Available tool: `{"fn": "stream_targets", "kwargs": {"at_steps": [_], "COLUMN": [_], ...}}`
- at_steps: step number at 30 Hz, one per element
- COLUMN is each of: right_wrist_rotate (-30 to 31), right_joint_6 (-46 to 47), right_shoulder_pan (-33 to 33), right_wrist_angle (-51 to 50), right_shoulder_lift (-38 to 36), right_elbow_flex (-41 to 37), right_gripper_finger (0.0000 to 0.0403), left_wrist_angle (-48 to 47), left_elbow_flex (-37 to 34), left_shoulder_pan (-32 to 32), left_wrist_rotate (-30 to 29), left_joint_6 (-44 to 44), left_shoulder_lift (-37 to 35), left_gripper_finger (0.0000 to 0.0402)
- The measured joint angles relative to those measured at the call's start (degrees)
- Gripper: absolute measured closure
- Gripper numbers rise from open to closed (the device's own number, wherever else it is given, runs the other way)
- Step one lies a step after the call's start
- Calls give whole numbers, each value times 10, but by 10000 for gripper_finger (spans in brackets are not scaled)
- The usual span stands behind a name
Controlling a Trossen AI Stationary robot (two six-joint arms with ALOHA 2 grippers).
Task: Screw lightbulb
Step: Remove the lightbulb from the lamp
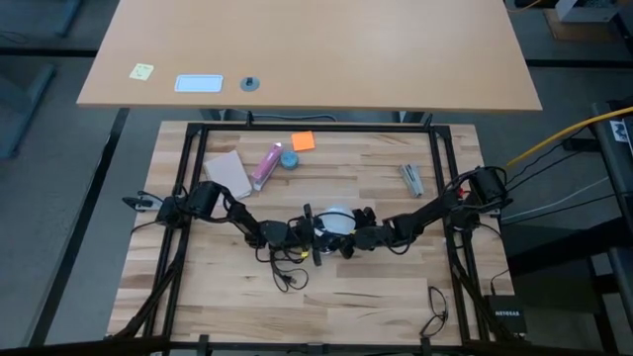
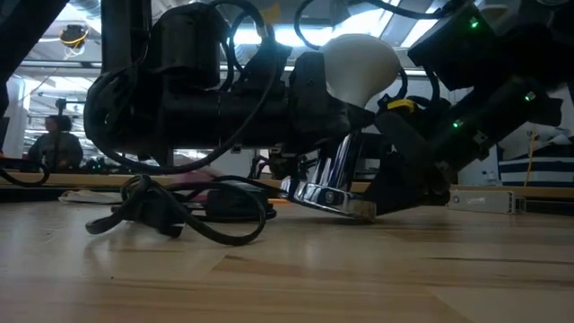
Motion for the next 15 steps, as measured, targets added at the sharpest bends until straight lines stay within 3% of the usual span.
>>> {"fn": "stream_targets", "kwargs": {"at_steps": [15], "right_wrist_rotate": [-15], "right_joint_6": [1], "right_shoulder_pan": [3], "right_wrist_angle": [8], "right_shoulder_lift": [0], "right_elbow_flex": [0], "right_gripper_finger": [329], "left_wrist_angle": [-6], "left_elbow_flex": [1], "left_shoulder_pan": [2], "left_wrist_rotate": [-26], "left_joint_6": [4], "left_shoulder_lift": [0], "left_gripper_finger": [262]}}
